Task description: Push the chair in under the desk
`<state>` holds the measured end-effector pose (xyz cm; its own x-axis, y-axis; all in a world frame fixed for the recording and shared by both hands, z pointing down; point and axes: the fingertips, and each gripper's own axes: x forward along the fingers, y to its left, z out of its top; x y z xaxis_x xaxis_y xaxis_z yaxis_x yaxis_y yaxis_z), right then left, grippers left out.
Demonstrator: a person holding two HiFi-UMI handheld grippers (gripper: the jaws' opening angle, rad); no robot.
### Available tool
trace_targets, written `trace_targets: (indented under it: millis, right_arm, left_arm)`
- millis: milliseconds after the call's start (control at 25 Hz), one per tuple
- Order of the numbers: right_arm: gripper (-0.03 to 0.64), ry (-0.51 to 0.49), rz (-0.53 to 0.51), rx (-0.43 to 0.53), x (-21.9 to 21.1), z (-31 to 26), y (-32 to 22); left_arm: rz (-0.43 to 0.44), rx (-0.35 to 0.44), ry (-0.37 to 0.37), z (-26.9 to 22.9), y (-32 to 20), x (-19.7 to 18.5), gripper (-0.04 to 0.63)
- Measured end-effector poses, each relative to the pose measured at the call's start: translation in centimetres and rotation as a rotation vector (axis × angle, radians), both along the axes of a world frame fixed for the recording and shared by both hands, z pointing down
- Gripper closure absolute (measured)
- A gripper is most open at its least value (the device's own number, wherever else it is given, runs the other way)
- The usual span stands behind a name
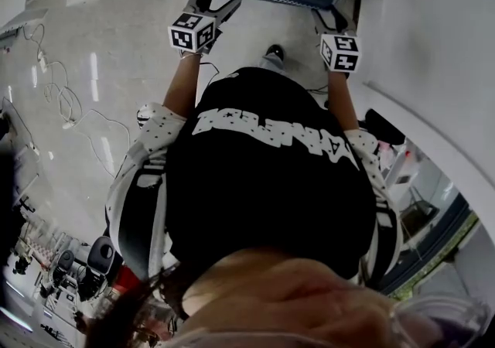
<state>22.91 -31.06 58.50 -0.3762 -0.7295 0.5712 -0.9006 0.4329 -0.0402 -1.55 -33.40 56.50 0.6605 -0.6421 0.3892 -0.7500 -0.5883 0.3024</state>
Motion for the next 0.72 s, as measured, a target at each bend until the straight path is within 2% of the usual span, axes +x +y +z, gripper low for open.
trace_targets:
  millis: [200, 360, 400, 480, 560, 720]
  right_arm:
    - [0.400, -0.082, 0.038, 0.000, 0.3, -0.7, 0.6]
    - [0.403, -0.174, 0.084, 0.036, 0.9, -2.3, 1.0]
    - [0.420, -0.192, 0.094, 0.054, 1.0, -3.0, 0.9]
    - [0.506, -0.222, 0.113, 0.100, 1.3, -4.4, 0.7]
    - [0.545, -0.241, 0.119, 0.148, 1.3, -6.1, 0.4]
    - [0.574, -0.283, 0.127, 0.212, 1.1, -9.0, -0.5]
  left_arm:
    - [-0.028, -0.007, 0.012, -0.6, 1.6, -0.5, 0.285]
    - [-0.065, 0.039, 0.052, -2.8, 1.6, -0.9, 0.295]
    - [-0.063, 0.058, 0.054, -3.5, 1.5, -0.8, 0.318]
    - [-0.055, 0.093, 0.059, -4.9, 1.3, -0.5, 0.344]
    - [-0.054, 0.127, 0.065, -6.4, 1.0, -0.3, 0.386]
    - [-0.087, 0.199, 0.043, -9.1, 0.1, -0.5, 0.501]
